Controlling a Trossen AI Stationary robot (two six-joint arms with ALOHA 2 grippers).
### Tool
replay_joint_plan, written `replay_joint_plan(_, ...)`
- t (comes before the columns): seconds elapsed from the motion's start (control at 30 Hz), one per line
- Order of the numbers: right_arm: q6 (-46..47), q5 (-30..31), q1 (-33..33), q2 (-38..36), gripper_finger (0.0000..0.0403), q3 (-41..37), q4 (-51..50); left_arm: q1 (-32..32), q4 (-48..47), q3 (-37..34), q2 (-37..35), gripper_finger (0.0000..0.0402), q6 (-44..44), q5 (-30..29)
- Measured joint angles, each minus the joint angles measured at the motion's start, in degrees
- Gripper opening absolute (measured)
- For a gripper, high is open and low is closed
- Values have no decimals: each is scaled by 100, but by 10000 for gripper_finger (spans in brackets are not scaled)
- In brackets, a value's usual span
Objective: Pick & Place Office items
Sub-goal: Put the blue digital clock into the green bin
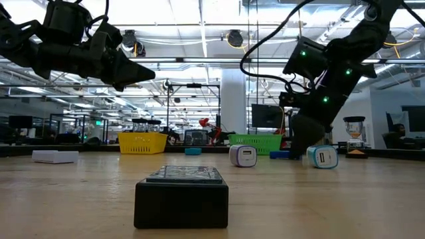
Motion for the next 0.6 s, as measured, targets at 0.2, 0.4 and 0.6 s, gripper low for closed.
replay_joint_plan(0.2, -150, -319, -190, -113, 147, -26, 231, 2, 1, 0, 0, 42, -1, -1)
replay_joint_plan(0.4, 641, -1682, -477, -216, 147, -24, 958, -1, 0, 0, 2, 42, -1, 1)
replay_joint_plan(0.6, 1568, -2777, -566, 58, 154, -23, 1569, 2, 2, 0, 0, 42, -1, -2)
